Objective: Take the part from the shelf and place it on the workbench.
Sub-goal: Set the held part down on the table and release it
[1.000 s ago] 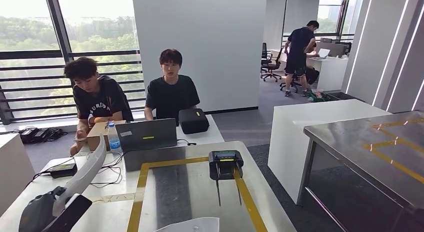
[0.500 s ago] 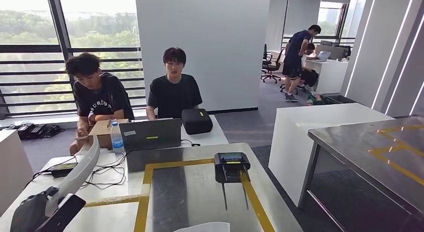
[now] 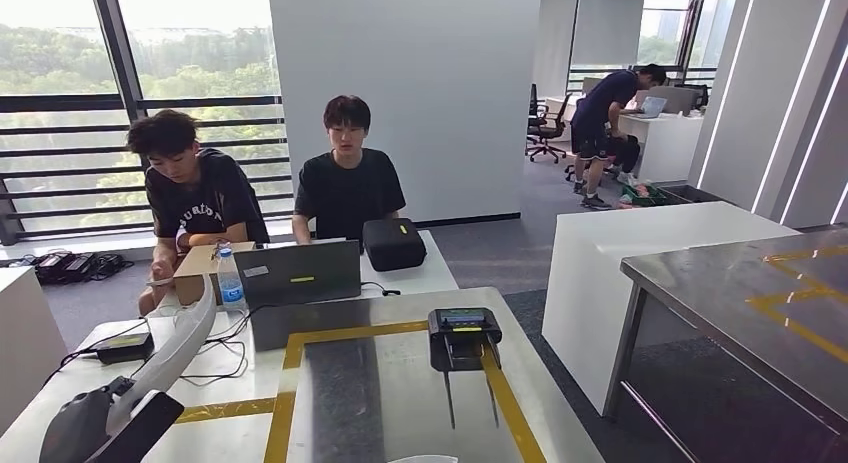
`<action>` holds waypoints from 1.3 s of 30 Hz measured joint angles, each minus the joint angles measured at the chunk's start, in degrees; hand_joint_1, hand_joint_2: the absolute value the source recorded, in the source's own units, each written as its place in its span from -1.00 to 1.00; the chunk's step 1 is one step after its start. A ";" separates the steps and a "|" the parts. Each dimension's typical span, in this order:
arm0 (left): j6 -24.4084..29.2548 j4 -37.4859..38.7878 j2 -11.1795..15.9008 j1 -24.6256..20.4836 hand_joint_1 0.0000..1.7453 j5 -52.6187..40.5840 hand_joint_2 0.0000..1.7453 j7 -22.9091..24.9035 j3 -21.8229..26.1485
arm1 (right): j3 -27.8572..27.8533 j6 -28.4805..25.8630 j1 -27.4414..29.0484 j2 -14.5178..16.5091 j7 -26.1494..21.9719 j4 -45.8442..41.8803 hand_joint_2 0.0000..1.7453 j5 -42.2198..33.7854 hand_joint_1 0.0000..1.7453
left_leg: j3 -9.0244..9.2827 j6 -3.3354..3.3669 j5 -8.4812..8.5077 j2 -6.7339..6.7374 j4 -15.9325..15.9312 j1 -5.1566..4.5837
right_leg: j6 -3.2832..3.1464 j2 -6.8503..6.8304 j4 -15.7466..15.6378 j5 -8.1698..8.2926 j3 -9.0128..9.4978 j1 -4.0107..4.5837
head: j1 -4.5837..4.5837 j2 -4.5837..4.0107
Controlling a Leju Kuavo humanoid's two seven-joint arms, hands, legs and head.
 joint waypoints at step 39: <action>-0.75 1.15 -0.93 9.67 1.00 -0.98 1.00 0.26 0.02 | -0.09 0.05 0.00 0.02 -0.93 0.00 -1.00 0.68 -1.00 | 0.53 -0.99 0.04 0.12 -0.71 -0.15 | -0.47 0.11 -0.09 -0.19 0.23 -0.19 | -0.10 0.00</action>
